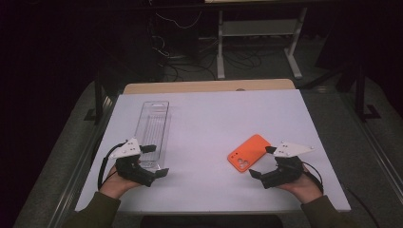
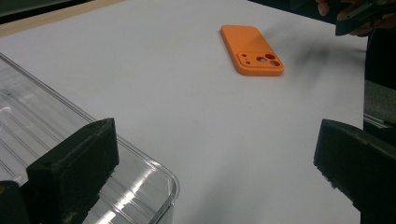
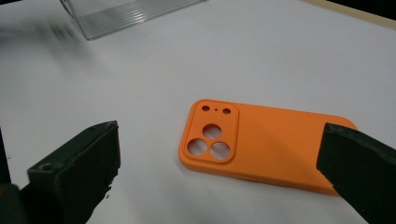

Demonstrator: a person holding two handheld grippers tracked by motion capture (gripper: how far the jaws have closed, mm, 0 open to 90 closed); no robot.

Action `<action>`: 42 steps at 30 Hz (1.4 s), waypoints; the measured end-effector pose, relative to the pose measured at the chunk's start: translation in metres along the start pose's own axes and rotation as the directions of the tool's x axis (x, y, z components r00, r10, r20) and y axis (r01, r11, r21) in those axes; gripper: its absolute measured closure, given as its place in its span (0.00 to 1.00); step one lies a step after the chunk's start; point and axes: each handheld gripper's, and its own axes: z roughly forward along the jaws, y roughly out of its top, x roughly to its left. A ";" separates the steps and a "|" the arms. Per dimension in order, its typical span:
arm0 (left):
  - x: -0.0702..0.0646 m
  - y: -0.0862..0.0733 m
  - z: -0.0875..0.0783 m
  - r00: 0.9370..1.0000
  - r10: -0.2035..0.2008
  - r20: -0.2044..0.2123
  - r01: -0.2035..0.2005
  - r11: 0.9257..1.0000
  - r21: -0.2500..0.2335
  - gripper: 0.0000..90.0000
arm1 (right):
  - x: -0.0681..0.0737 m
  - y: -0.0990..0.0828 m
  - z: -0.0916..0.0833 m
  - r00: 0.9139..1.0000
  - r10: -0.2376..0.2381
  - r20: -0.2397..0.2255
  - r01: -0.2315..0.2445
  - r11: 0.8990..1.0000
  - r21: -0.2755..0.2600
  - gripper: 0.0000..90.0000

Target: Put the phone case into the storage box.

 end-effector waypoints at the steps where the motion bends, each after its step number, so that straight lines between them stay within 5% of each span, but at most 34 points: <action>1: 0.000 0.000 0.000 1.000 0.000 0.000 0.000 1.000 -0.002 0.00 | 0.000 0.000 0.000 1.000 0.001 -0.001 -0.001 1.000 0.000 0.00; 42: -0.001 -0.001 -0.005 1.000 0.007 -0.016 -0.007 1.000 -0.008 0.00 | -0.020 0.019 0.019 0.999 -0.004 0.036 0.003 0.999 0.032 0.00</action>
